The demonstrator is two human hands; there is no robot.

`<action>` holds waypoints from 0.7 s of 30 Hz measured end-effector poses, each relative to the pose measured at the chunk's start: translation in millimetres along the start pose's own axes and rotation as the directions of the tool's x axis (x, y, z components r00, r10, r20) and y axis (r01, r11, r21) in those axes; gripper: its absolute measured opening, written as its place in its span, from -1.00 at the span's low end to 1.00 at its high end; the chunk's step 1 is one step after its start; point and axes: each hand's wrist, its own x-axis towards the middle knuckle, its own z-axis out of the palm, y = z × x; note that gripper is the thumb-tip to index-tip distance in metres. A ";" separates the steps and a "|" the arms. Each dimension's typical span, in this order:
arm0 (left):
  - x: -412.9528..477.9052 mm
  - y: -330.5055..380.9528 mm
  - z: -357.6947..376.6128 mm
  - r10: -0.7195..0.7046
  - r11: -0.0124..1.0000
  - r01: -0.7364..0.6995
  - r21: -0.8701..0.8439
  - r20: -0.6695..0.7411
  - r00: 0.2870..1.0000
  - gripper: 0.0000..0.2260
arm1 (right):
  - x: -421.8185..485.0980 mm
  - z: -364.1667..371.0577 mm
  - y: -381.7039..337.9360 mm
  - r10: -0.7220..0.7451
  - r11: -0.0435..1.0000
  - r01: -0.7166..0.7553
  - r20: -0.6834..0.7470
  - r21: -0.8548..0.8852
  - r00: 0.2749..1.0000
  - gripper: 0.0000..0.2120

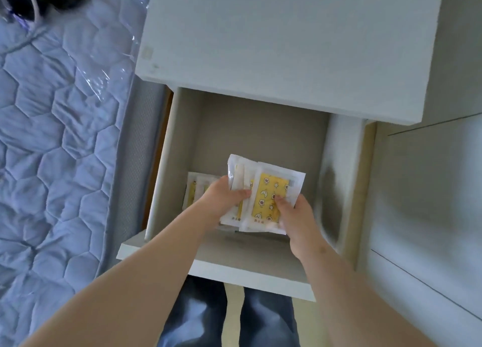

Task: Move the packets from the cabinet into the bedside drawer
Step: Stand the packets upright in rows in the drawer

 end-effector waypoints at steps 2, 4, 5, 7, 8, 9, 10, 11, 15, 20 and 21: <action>27.0 -18.5 0.4 -0.046 0.997 0.046 0.067 -0.006 0.999 -0.81 | 24.4 5.9 22.5 0.047 0.999 -0.047 0.000 -0.025 0.999 -0.80; 50.2 -35.1 1.3 -0.074 0.992 0.074 0.101 -0.005 0.997 -0.81 | 45.9 11.4 43.1 0.098 0.995 -0.099 -0.021 -0.032 0.995 -0.82; 60.8 -42.3 1.8 -0.082 0.990 0.082 0.114 -0.004 0.997 -0.80 | 55.6 13.7 53.5 0.120 0.992 -0.121 -0.040 -0.019 0.992 -0.85; 79.2 -55.6 2.3 -0.090 0.981 0.092 0.168 -0.019 0.996 -0.77 | 71.9 18.4 72.1 0.154 0.988 -0.154 -0.071 0.001 0.986 -0.87; 86.9 -62.8 2.9 -0.092 0.971 0.097 0.218 -0.030 0.995 -0.77 | 77.9 20.2 80.1 0.168 0.986 -0.168 -0.083 0.007 0.982 -0.84; 93.4 -70.3 3.8 -0.094 0.957 0.101 0.270 -0.040 0.995 -0.77 | 83.0 21.4 88.1 0.178 0.984 -0.178 -0.094 0.007 0.980 -0.83; 98.1 -77.4 5.0 -0.094 0.942 0.104 0.318 -0.049 0.994 -0.77 | 86.5 22.4 94.7 0.186 0.982 -0.187 -0.102 -0.001 0.977 -0.82; 101.4 -84.2 6.5 -0.093 0.928 0.106 0.357 -0.053 0.994 -0.77 | 89.5 22.9 101.1 0.190 0.981 -0.194 -0.109 -0.022 0.976 -0.83; 106.8 -102.7 12.9 -0.105 0.890 0.117 0.440 -0.050 0.993 -0.73 | 100.2 20.1 118.1 0.190 0.962 -0.214 -0.150 -0.171 0.970 -0.81; 111.5 -107.2 9.3 -0.057 0.771 0.108 0.628 -0.100 0.993 -0.72 | 112.5 14.7 124.5 0.157 0.855 -0.242 -0.216 -0.458 0.964 -0.81; 111.8 -108.5 9.0 -0.061 0.751 0.116 0.650 -0.106 0.992 -0.72 | 113.5 14.0 125.6 0.161 0.833 -0.251 -0.218 -0.493 0.962 -0.81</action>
